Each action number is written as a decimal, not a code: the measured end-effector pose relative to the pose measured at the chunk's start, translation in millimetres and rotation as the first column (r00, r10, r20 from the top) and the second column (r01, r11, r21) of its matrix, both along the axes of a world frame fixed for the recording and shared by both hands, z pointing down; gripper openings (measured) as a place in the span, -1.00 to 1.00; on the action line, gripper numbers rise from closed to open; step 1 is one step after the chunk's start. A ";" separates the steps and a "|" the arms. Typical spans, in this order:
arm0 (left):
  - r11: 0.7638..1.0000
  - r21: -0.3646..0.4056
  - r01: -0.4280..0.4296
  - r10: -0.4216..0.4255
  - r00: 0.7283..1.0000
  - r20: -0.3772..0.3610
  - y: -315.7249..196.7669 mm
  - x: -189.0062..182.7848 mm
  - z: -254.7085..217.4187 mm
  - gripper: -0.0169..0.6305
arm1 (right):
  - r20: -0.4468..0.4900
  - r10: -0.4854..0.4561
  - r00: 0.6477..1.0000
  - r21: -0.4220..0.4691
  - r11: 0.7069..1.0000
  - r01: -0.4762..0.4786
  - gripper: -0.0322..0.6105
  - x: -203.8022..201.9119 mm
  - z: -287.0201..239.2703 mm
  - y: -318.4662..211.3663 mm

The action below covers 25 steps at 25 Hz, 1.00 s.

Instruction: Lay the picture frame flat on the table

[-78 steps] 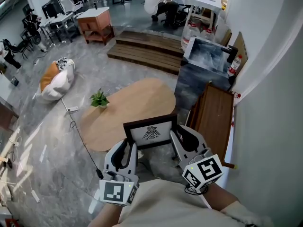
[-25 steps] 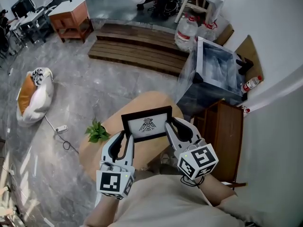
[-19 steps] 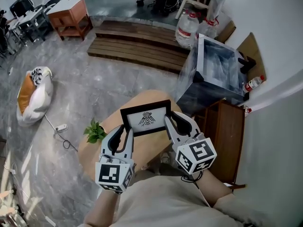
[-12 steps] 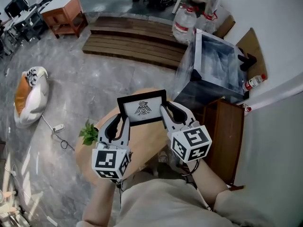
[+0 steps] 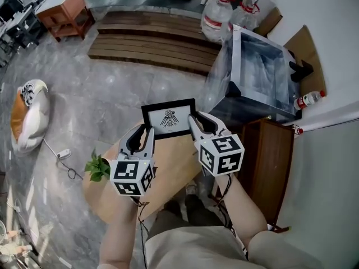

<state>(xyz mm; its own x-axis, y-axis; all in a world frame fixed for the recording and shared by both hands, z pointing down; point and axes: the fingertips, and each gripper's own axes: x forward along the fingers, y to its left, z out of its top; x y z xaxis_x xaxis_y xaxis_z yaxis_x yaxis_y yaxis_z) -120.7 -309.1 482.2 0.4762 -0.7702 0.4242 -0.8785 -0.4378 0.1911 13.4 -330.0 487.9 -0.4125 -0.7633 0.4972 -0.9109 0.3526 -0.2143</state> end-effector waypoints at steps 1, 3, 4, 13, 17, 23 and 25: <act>1.000 -0.016 -0.005 0.005 1.000 -0.006 -6.6 5.0 12.9 -0.70 | 0.001 0.010 1.000 -0.017 1.000 -0.010 -0.73 5.2 14.0 -6.5; 0.999 -0.048 -0.011 0.010 1.000 -0.019 -18.3 14.5 39.7 -0.70 | 0.004 0.028 1.000 -0.055 0.998 -0.027 -0.73 15.2 43.9 -17.8; 0.998 -0.060 -0.009 0.007 1.000 -0.024 -24.1 18.3 53.4 -0.70 | 0.007 0.034 0.999 -0.073 0.997 -0.033 -0.73 19.4 59.0 -23.3; 0.972 -0.235 0.000 -0.016 0.998 -0.063 -48.8 45.2 205.3 -0.71 | -0.022 0.067 0.998 -0.232 0.970 -0.070 -0.73 47.7 198.9 -38.9; 0.945 -0.328 0.008 -0.029 0.998 -0.059 -47.8 49.2 278.2 -0.71 | -0.031 0.059 0.998 -0.303 0.951 -0.066 -0.73 51.2 264.3 -37.9; 0.910 -0.415 0.029 -0.036 0.999 -0.011 -46.1 49.7 367.7 -0.72 | -0.058 0.029 0.998 -0.394 0.918 -0.050 -0.72 51.3 356.6 -33.0; 0.900 -0.436 0.028 -0.033 0.999 -0.003 -45.4 51.2 393.0 -0.72 | -0.065 0.024 0.998 -0.416 0.908 -0.049 -0.72 52.7 383.0 -30.3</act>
<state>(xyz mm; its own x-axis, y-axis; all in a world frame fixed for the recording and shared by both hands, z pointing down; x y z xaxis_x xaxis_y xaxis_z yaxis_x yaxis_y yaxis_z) -69.4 -354.5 875.1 0.4615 -0.5239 0.7159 -0.8871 -0.2816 0.3657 66.2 -360.3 871.0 -0.3497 -0.4955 0.7951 -0.9365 0.2086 -0.2819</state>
